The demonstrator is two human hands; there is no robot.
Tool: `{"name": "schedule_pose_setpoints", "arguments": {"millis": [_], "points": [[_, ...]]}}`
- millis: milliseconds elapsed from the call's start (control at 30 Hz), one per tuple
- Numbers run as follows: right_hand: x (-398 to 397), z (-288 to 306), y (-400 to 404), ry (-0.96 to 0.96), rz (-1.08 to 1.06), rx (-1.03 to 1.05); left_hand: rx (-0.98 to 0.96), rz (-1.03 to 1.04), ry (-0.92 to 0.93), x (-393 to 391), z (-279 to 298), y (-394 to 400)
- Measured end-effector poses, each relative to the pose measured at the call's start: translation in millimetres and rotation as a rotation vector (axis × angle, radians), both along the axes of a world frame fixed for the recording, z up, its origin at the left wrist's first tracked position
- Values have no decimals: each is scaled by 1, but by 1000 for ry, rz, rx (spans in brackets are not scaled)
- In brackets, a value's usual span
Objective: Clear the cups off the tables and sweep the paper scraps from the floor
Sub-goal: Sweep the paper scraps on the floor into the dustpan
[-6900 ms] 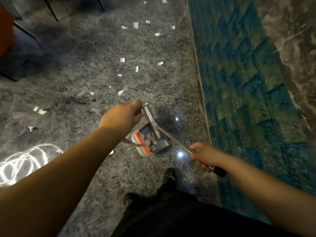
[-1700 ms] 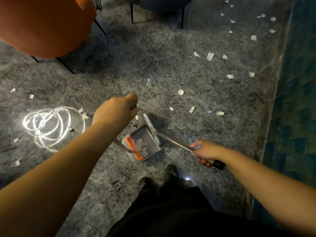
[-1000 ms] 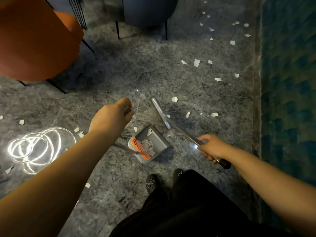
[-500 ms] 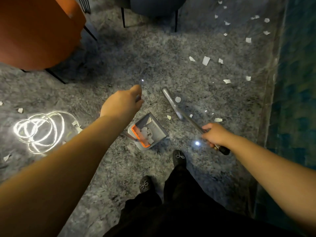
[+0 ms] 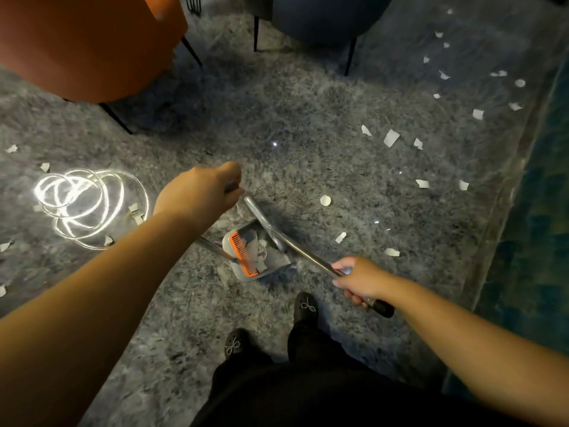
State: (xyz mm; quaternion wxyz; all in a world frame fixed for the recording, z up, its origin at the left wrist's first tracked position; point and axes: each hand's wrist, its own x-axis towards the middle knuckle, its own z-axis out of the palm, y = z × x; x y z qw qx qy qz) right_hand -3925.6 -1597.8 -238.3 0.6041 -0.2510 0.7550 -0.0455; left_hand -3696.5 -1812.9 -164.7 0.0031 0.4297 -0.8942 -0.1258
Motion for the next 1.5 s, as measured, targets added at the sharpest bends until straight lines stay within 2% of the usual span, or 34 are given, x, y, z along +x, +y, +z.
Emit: {"name": "schedule_pose_setpoints", "arguments": {"millis": [200,300,500,800,933,1100,1300,1500], "points": [[5,24,-24,20,80,-21,68,115,26,44,11,16],[9,31,-34,41,106,-46,39,232,93,73,23,25],[29,28,-56,59,124,-82,7,333,175,125,47,35],[70,20,-73,82,171,-76,38,390,121,177,36,55],[86,13,-78,108,226,-61,88,421,83,190,22,57],[110,0,-80,143,321,-17,59,492,82,202,11,58],[145,-6,-70,81,423,15,22,488,83,210,7,63],[152,3,-44,18,366,30,25,485,91,223,7,71]]}}
